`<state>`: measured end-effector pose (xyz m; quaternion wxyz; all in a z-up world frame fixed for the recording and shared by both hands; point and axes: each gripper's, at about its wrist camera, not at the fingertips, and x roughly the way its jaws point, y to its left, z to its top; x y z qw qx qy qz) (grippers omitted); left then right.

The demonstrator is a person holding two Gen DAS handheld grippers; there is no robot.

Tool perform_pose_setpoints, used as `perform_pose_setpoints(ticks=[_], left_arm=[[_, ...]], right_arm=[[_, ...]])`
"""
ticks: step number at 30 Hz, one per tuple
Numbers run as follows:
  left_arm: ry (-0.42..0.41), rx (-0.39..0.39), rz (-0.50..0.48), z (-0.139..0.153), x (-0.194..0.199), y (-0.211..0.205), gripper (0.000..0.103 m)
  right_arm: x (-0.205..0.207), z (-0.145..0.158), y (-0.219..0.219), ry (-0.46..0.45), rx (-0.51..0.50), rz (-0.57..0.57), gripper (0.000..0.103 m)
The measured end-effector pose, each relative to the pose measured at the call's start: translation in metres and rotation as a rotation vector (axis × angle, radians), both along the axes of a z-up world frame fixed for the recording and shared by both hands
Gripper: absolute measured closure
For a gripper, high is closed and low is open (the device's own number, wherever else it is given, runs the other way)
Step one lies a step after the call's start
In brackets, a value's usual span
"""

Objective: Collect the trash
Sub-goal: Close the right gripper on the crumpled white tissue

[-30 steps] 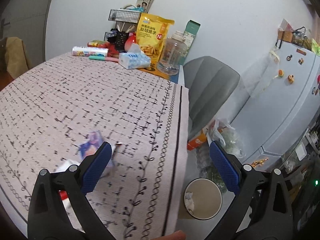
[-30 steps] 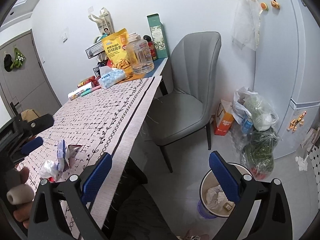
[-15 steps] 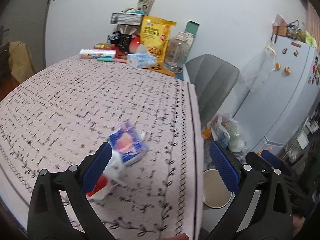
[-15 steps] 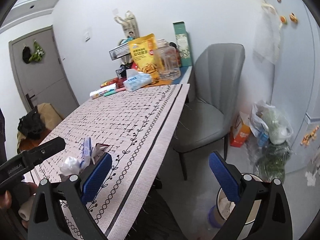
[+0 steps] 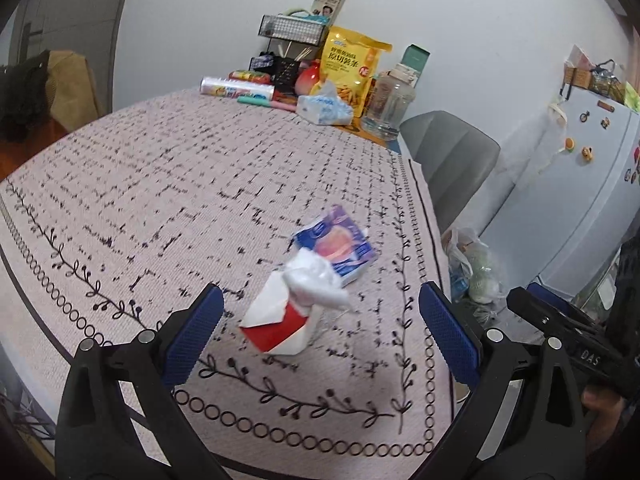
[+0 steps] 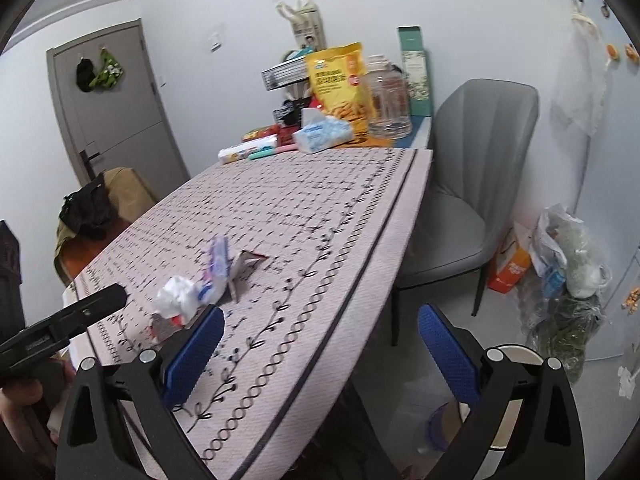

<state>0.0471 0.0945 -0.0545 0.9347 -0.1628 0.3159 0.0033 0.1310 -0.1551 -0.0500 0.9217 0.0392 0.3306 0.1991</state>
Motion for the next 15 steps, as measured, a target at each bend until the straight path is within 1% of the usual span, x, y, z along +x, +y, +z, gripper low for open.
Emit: perform_pose_setpoints(ticks=[4,5,6,7,9,11,13,15], left_arm=[[0.027,-0.014,0.019,-0.012,0.005,0.009,0.008],[0.034,-0.015,0.023,-0.015,0.006,0.009,0.012],[0.043,-0.018,0.026,-0.017,0.008,0.011,0.018],[0.047,-0.024,0.03,-0.019,0.009,0.013,0.021],[0.05,-0.046,0.054,-0.021,0.01,0.02,0.031],[0.046,-0.05,0.07,-0.021,0.009,0.025,0.036],[0.048,-0.039,0.078,-0.02,0.01,0.028,0.038],[0.067,-0.034,0.082,-0.025,0.012,0.031,0.045]], right_arm=[[-0.002,-0.004,0.009,0.013,0.006,0.042,0.008],[-0.002,-0.006,0.011,0.015,0.006,0.051,0.008],[-0.002,-0.006,0.012,0.016,0.006,0.056,0.008],[-0.001,-0.006,0.012,0.016,0.007,0.062,0.008],[-0.001,-0.008,0.012,0.019,0.01,0.067,0.008],[0.001,-0.01,0.009,0.027,0.016,0.066,0.008],[0.005,-0.013,0.008,0.04,0.022,0.063,0.008],[0.008,-0.016,0.007,0.053,0.027,0.064,0.008]])
